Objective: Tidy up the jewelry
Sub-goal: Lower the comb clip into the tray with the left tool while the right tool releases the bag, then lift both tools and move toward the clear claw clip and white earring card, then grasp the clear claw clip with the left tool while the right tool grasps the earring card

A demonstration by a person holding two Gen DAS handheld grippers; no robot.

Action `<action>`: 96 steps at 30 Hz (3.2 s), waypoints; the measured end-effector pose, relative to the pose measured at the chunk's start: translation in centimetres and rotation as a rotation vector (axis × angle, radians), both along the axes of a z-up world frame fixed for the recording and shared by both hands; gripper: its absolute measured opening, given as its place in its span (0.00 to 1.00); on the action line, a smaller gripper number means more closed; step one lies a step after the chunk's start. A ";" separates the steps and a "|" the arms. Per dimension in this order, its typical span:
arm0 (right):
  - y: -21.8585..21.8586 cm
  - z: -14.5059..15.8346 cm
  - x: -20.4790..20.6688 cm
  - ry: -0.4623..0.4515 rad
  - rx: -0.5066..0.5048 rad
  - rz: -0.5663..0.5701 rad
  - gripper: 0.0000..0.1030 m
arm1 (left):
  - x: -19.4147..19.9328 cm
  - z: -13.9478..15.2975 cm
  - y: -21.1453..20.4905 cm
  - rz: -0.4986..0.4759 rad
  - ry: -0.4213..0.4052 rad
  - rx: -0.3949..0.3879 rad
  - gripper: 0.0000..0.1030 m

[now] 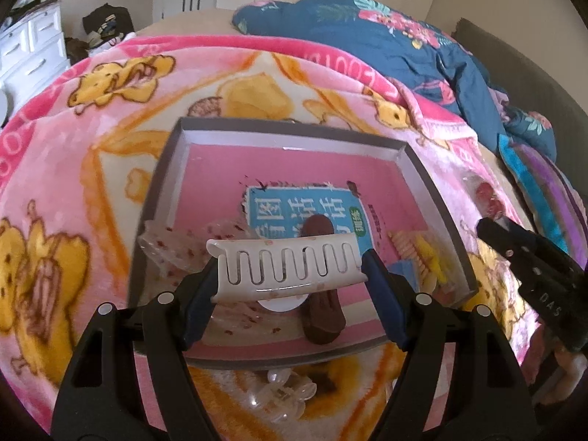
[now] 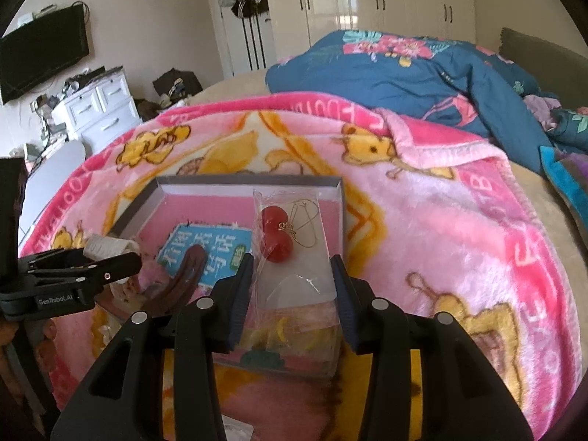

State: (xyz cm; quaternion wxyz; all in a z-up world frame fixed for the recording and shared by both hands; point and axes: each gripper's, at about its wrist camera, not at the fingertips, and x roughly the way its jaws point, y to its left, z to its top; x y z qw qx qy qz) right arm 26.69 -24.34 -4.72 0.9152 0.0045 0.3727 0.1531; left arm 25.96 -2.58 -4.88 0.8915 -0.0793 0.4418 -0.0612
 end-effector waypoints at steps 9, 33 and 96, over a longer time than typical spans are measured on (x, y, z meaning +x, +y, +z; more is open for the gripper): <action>1.4 -2.6 0.7 0.067 -0.009 0.030 0.40 | 0.6 -1.5 -0.7 -0.023 0.031 0.009 0.65; -2.4 2.7 -4.8 -0.036 0.082 -0.024 0.83 | -1.6 2.6 -0.8 -0.002 -0.045 0.008 0.85; 3.6 -7.3 -11.3 0.170 0.007 0.085 0.89 | -6.0 -5.8 -0.4 -0.112 0.129 0.140 0.38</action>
